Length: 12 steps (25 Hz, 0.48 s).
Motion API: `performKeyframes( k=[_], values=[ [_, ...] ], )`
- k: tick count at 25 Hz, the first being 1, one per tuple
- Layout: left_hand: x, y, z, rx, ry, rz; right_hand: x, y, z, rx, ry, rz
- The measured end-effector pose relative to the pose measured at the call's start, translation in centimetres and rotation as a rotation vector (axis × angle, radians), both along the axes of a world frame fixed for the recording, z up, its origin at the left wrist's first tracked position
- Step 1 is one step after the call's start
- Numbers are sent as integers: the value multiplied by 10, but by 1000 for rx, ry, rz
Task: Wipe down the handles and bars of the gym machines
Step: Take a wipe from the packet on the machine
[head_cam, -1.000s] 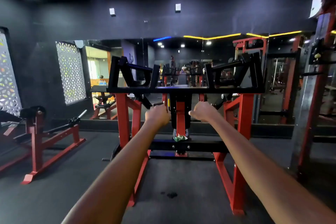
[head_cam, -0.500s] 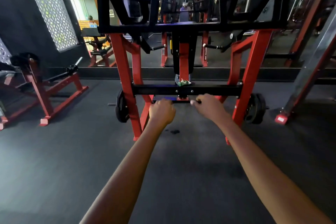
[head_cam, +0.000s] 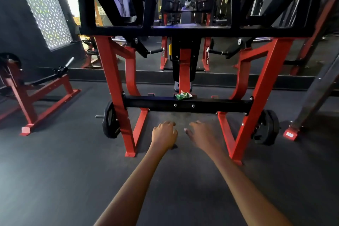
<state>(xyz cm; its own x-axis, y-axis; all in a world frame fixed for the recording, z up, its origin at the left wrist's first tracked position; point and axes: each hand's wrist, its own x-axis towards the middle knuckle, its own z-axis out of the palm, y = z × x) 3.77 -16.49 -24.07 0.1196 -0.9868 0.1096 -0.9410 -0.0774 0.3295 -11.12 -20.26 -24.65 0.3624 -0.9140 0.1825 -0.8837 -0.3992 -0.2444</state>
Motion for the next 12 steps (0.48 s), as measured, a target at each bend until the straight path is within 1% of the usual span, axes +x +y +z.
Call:
performKeyframes(
  k=[4, 7, 12],
  values=[
    [10, -113, -1, 31, 3, 19, 13, -117, 0, 42, -36, 22],
    [22, -179, -5, 42, 14, 43, 20, -187, 1, 44, -4, 31],
    [45, -289, -41, 115, 54, 80, 38, -310, -28, 122, 63, 40]
  ],
)
